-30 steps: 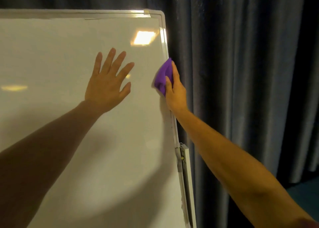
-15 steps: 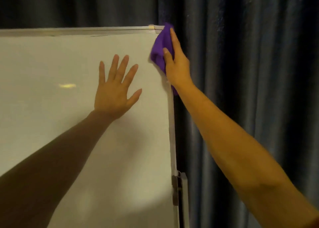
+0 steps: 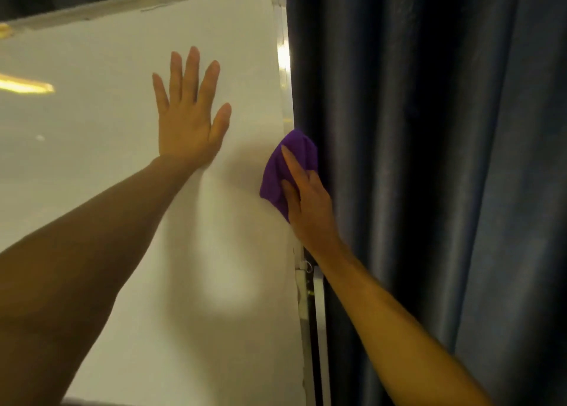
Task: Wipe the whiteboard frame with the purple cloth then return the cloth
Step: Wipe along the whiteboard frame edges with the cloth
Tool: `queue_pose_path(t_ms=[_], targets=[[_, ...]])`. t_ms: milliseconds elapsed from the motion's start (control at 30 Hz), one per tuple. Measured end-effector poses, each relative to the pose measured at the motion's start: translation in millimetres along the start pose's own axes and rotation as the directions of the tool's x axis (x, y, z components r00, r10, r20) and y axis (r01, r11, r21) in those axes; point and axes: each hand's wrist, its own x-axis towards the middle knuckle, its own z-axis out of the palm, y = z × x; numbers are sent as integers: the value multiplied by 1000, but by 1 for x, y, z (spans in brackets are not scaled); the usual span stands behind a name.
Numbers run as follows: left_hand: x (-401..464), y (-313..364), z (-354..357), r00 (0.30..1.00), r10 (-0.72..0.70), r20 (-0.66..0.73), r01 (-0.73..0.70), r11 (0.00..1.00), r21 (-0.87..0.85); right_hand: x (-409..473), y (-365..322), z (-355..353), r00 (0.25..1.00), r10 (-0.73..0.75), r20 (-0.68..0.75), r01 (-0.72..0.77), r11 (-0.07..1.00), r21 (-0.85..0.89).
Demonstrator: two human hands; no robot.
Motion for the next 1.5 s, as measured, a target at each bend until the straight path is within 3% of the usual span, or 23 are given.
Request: queue_pose_path(t_ms=[400, 500, 667, 733, 833, 933, 1033, 1133, 1200, 1367, 1500], targets=[[3, 9, -6, 987, -4, 163, 4, 1000, -2, -56, 19, 6, 998, 60, -14, -61, 998, -32], [8, 11, -1, 976, -29, 216, 34, 999, -23, -73, 23, 4, 996, 74, 51, -72, 997, -41], [4, 54, 5, 938, -216, 271, 227, 974, -8, -67, 33, -22, 979, 93, 183, -78, 993, -89], [-17, 79, 4, 932, -209, 297, 223, 975, -14, -60, 31, -38, 973, 72, 219, -47, 992, -119], [-61, 98, 6, 949, -149, 279, 180, 980, -88, -40, 35, -70, 993, -17, 118, 29, 995, -98], [-89, 103, 13, 944, -114, 311, 162, 978, -133, -43, 44, -96, 998, 58, 33, -57, 998, -17], [-90, 108, 17, 940, -113, 322, 158, 980, -117, -104, 41, -72, 958, 231, 172, -254, 959, 125], [-90, 116, 19, 938, -109, 328, 147, 985, -92, -166, 26, -30, 928, 372, 22, -367, 902, 227], [-95, 118, 22, 949, -95, 301, 118, 991, -62, -187, 22, -12, 897, 412, -162, -382, 905, 189], [-99, 110, 30, 970, -47, 237, 55, 998, -26, -217, 20, 18, 801, 488, -346, -466, 872, 149], [-109, 111, 35, 968, -32, 248, 37, 999, -13, -274, 28, 43, 763, 592, -261, -590, 802, 94]])
